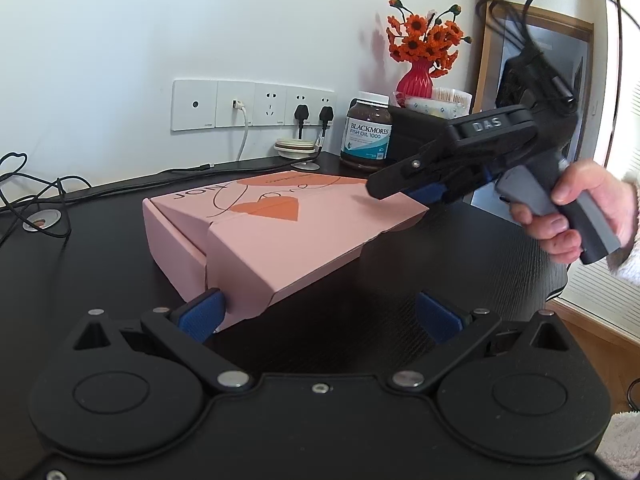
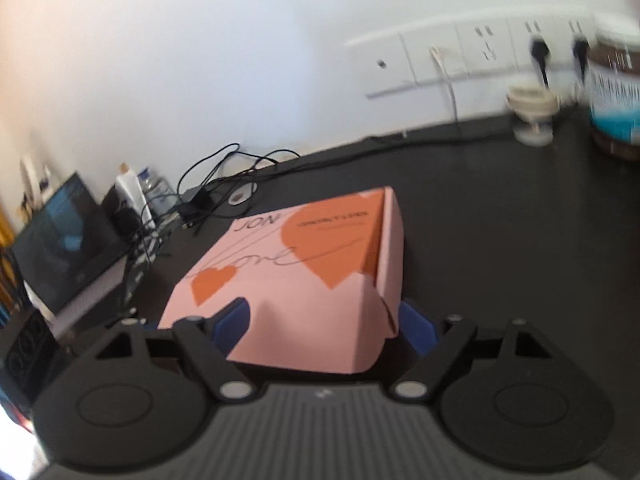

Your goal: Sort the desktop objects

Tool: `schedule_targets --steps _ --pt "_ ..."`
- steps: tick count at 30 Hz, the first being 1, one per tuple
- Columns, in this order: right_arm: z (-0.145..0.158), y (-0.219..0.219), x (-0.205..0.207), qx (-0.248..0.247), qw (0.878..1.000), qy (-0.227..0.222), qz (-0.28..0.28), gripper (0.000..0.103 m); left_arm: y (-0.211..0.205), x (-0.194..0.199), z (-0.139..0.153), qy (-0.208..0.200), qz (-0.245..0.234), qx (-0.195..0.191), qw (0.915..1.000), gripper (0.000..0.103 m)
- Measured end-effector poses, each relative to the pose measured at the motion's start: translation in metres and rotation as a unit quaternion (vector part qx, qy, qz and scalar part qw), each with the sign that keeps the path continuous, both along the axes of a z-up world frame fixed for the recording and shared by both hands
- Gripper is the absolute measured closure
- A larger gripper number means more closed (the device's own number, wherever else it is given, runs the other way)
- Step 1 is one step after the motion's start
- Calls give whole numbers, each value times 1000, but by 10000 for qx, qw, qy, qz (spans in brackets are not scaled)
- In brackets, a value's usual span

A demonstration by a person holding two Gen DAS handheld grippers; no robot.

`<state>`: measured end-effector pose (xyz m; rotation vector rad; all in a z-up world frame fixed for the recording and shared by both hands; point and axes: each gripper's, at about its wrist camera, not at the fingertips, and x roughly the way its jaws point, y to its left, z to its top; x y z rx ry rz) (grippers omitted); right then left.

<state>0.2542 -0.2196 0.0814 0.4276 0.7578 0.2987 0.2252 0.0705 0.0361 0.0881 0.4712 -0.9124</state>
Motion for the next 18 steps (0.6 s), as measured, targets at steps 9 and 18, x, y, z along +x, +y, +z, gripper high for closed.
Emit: schedule_targets --steps 9,18 --pt "-13 7 3 331 9994 -20 -82 20 -1 -4 1 -105 34 33 9999 0" --pt "-22 9 7 298 9991 77 -303 19 0 -3 2 -130 22 42 9999 0"
